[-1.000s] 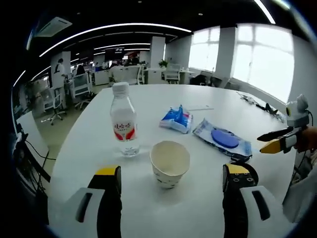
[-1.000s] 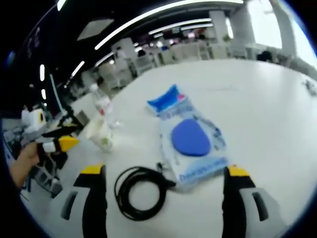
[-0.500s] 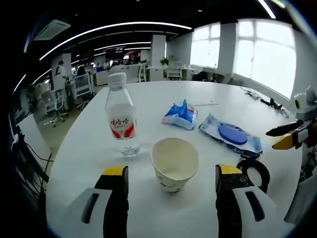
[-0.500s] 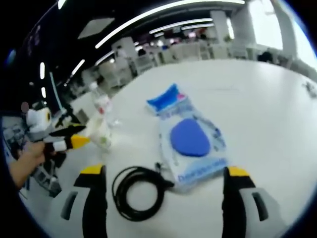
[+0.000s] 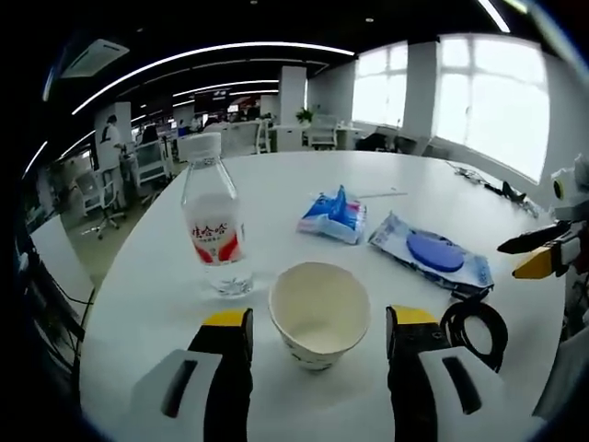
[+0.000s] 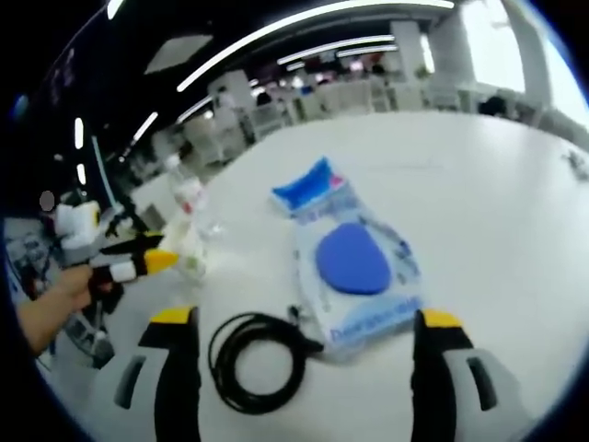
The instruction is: Arrange the tabletop items into an orderly group along one side of the table until the central work area is clear of visible clutter.
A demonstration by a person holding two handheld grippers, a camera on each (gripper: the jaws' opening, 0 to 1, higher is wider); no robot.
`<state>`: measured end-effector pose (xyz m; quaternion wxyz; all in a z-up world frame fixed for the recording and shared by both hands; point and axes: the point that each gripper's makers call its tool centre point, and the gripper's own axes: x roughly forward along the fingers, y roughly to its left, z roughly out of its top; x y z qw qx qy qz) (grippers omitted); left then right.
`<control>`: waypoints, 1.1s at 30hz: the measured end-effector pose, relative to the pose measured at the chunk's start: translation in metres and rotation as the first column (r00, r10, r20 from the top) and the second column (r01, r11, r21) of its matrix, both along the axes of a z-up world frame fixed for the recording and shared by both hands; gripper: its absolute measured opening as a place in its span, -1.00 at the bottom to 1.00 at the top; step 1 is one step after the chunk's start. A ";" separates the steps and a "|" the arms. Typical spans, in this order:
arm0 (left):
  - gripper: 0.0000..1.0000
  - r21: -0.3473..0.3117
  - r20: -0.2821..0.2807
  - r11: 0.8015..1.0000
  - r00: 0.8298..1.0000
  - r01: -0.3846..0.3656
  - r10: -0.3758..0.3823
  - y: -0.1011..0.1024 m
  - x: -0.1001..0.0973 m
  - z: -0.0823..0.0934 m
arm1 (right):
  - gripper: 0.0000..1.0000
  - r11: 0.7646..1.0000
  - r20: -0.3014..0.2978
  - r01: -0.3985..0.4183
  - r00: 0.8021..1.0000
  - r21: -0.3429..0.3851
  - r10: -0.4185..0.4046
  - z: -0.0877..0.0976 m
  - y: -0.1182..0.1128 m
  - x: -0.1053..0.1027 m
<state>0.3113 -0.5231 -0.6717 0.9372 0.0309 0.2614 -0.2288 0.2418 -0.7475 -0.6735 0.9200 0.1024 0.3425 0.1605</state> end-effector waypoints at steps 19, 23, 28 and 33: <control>-0.16 -0.001 -0.020 1.000 1.000 -0.021 0.021 0.000 0.002 -0.009 | 0.80 1.000 -0.024 0.005 1.000 -0.009 -0.006 -0.005 -0.002 -0.003; -0.17 -0.007 -0.019 1.000 1.000 -0.025 0.025 0.000 0.003 -0.009 | 0.80 1.000 -0.023 0.004 1.000 -0.009 -0.004 -0.005 -0.003 -0.004; -0.18 -0.008 -0.019 1.000 1.000 -0.024 0.024 0.000 0.003 -0.008 | 0.80 1.000 -0.024 0.003 1.000 -0.012 -0.003 -0.004 -0.003 -0.005; -0.18 -0.012 -0.011 1.000 1.000 -0.027 0.027 0.001 0.005 -0.004 | 0.81 1.000 -0.019 0.004 1.000 -0.012 -0.004 -0.002 -0.003 -0.005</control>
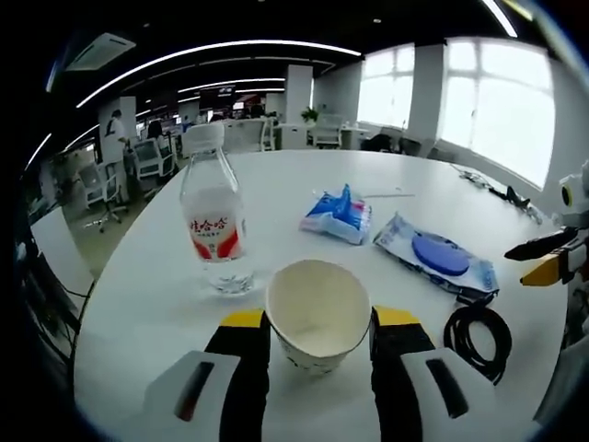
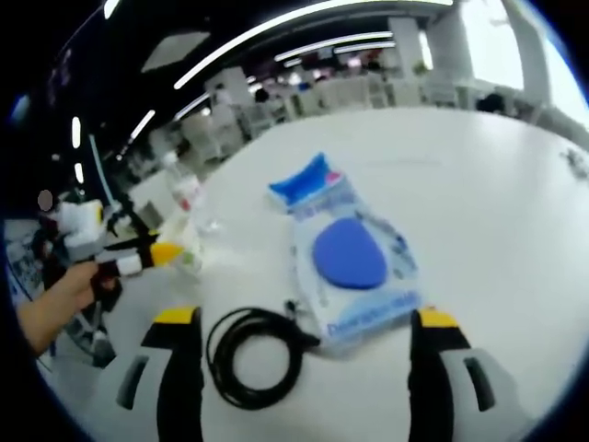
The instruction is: Arrange the tabletop items into an orderly group along one side of the table until the central work area is clear of visible clutter.
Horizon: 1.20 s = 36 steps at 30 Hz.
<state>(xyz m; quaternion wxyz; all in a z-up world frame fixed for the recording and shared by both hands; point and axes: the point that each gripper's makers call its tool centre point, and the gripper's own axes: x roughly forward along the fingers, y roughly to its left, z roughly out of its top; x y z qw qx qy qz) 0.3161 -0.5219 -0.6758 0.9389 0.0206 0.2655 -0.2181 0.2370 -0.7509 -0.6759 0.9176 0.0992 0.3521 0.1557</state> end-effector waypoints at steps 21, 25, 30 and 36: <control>-0.22 -0.034 0.051 0.999 0.999 0.014 -0.013 -0.009 0.015 0.020 | 0.83 1.000 0.016 0.001 1.000 -0.001 -0.001 0.009 -0.002 0.000; -0.22 -0.039 0.062 0.999 0.998 0.028 -0.026 -0.014 0.024 0.023 | 0.83 1.000 0.020 0.003 1.000 0.001 -0.003 0.011 -0.002 0.001; -0.22 -0.049 0.079 0.998 0.996 0.035 -0.031 -0.017 0.033 0.027 | 0.83 1.000 0.018 0.001 1.000 0.010 -0.002 0.013 -0.001 0.001; -0.23 -0.085 0.082 0.996 0.996 0.031 -0.024 -0.024 0.042 0.028 | 0.81 1.000 0.012 -0.008 1.000 0.014 0.008 0.012 0.001 -0.001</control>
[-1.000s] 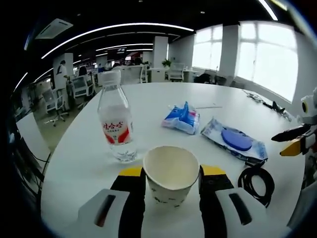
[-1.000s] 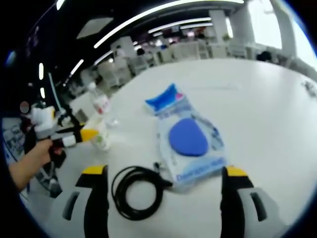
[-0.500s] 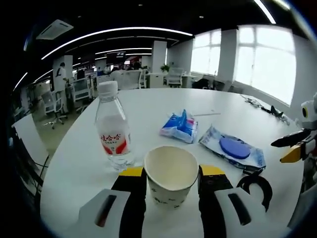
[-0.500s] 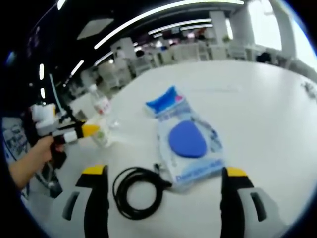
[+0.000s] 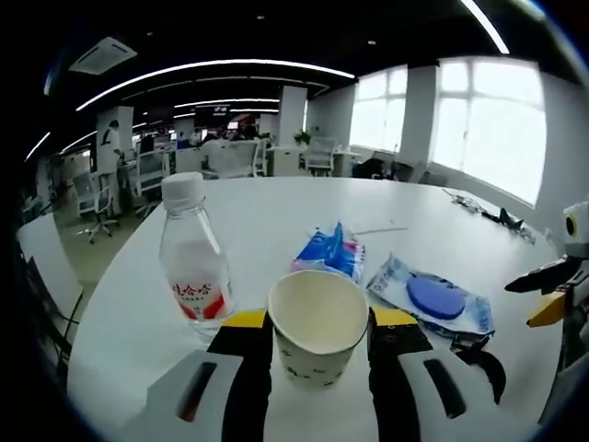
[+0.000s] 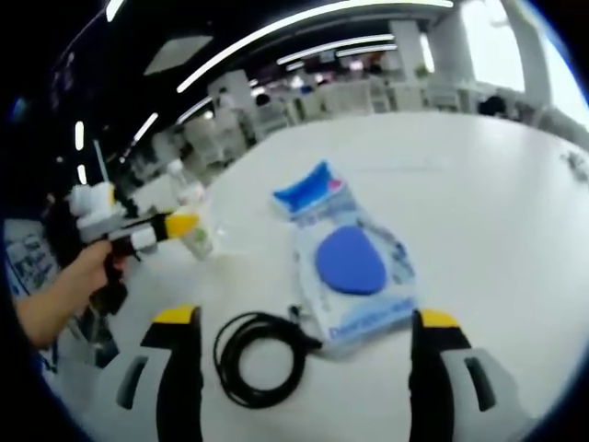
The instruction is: Arrange the tabletop items into an orderly group along one side of the table until the central work area is clear of visible clutter.
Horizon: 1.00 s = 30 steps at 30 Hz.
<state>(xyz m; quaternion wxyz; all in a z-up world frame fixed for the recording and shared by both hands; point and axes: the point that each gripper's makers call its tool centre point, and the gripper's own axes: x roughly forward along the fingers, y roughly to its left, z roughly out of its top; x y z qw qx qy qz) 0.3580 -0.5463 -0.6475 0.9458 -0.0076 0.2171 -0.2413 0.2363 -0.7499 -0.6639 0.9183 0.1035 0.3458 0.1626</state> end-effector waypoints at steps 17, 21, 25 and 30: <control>-0.22 -0.015 0.039 1.000 0.999 -0.017 0.017 -0.007 0.031 -0.005 | 0.80 1.000 -0.001 0.016 1.000 -0.008 -0.016 -0.001 -0.011 0.001; -0.22 -0.029 0.037 0.999 0.999 -0.028 0.029 -0.008 0.035 -0.007 | 0.80 1.000 -0.004 0.018 1.000 -0.006 -0.018 -0.002 -0.011 0.002; -0.22 -0.022 0.043 0.999 0.998 -0.038 0.039 -0.008 0.041 -0.011 | 0.79 1.000 -0.003 0.016 1.000 0.001 -0.016 -0.003 -0.009 0.005; -0.21 -0.028 0.060 0.999 0.997 -0.042 0.044 -0.011 0.044 -0.012 | 0.78 1.000 -0.001 0.012 1.000 0.008 -0.012 -0.003 -0.007 0.008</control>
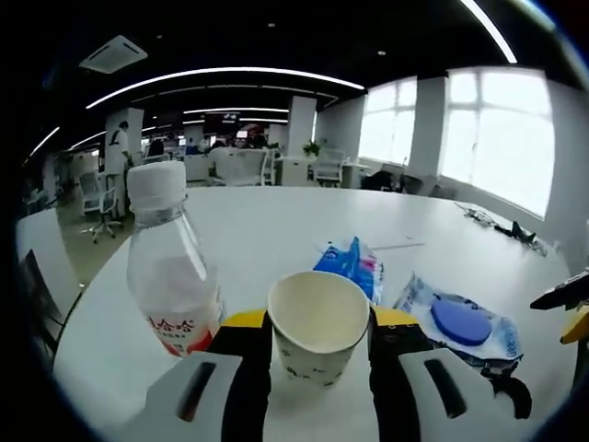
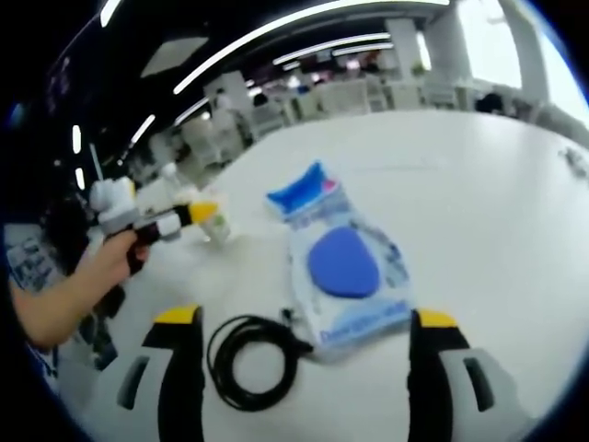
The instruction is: Arrange the tabletop items into an orderly group along one side of the table until the central work area is clear of visible clutter.
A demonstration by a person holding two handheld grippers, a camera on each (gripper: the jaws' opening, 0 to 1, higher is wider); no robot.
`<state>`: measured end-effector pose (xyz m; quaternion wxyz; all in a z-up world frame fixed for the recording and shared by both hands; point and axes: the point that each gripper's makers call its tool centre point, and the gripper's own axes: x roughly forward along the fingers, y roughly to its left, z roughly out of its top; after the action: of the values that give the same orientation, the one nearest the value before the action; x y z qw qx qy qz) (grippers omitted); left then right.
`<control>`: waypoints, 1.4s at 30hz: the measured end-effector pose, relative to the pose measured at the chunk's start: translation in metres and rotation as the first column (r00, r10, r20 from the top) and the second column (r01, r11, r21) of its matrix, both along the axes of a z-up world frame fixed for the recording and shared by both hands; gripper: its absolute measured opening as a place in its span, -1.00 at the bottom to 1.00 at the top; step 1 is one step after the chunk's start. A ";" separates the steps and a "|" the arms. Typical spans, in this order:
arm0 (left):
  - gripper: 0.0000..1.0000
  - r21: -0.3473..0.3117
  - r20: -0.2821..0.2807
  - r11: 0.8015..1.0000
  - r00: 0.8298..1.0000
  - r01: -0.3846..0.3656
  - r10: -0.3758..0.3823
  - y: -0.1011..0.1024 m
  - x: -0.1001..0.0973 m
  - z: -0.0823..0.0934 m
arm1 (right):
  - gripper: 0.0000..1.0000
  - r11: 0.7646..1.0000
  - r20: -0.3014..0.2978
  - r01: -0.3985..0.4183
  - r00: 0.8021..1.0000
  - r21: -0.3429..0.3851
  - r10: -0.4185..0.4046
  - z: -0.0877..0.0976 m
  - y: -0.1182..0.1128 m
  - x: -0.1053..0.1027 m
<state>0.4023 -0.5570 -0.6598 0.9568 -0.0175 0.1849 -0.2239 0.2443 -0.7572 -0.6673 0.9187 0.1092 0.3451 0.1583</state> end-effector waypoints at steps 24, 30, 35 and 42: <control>-0.18 -0.001 0.042 1.000 0.999 -0.002 0.002 -0.002 0.001 -0.017 | 0.73 1.000 -0.006 0.018 1.000 0.005 -0.017 -0.006 -0.007 0.004; 0.05 -0.033 0.018 0.999 1.000 -0.015 0.016 -0.001 0.001 -0.017 | 0.72 1.000 -0.006 0.016 1.000 0.010 -0.016 -0.007 -0.006 0.005; 0.20 -0.031 0.020 0.999 1.000 -0.007 0.007 -0.003 0.000 -0.014 | 0.72 1.000 -0.005 0.014 1.000 0.013 -0.014 -0.007 -0.005 0.004; 0.51 -0.039 0.019 0.999 1.000 0.012 -0.011 -0.009 -0.006 -0.005 | 0.73 1.000 0.002 0.007 1.000 -0.001 -0.007 -0.006 -0.005 0.004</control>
<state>0.3964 -0.5662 -0.6647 0.9567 -0.0331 0.1714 -0.2330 0.2479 -0.7627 -0.6735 0.9196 0.1101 0.3439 0.1549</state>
